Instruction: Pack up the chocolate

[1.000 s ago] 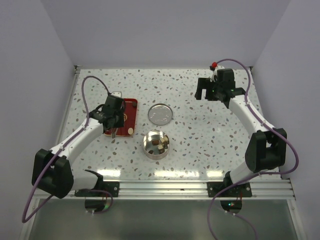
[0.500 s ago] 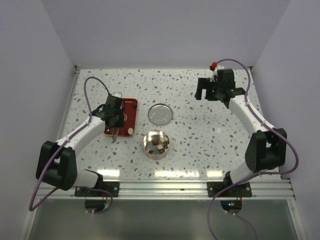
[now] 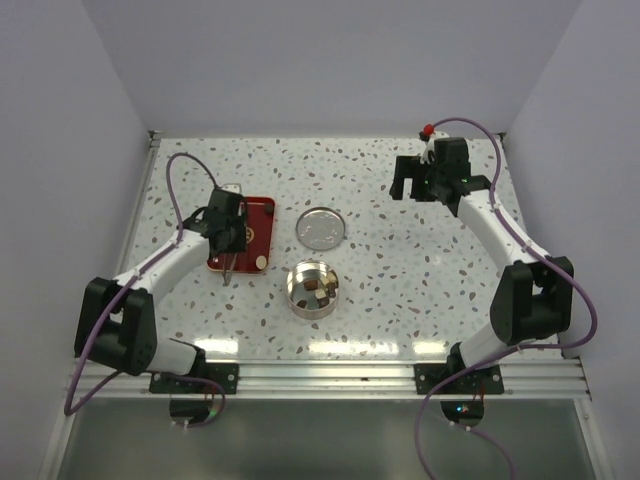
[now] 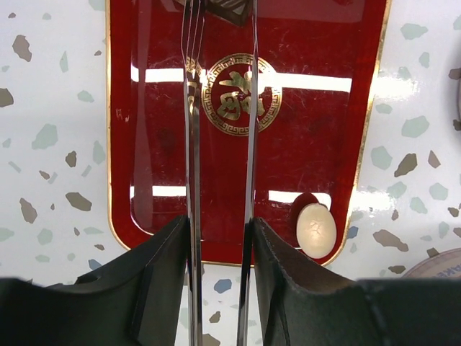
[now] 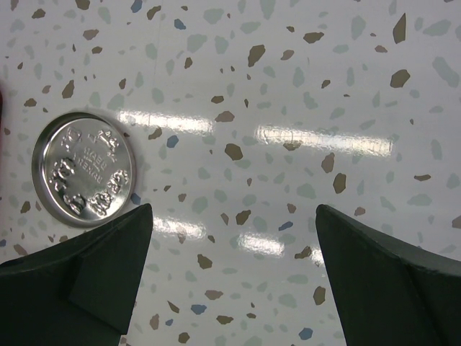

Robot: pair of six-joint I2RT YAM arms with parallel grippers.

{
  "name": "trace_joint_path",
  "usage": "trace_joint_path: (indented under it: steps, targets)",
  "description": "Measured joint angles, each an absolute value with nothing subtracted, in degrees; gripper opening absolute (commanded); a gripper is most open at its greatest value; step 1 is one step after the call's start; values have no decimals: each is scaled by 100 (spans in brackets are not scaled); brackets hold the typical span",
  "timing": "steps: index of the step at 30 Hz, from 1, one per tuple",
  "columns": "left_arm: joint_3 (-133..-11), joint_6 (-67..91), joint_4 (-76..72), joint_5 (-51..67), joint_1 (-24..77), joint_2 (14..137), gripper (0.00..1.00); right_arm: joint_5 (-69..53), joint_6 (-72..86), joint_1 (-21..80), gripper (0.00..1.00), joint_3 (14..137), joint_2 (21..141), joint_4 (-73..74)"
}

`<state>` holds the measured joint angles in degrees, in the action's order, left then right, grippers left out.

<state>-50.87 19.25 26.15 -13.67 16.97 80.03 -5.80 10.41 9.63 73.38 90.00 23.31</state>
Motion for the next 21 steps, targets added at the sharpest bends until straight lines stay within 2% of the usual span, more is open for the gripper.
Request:
trace_joint_path:
  steps: [21]
  targets:
    - [-5339, 1680, 2508, -1216, 1575, 8357, 44, -578, 1039, 963, 99, 7338, 9000, 2383]
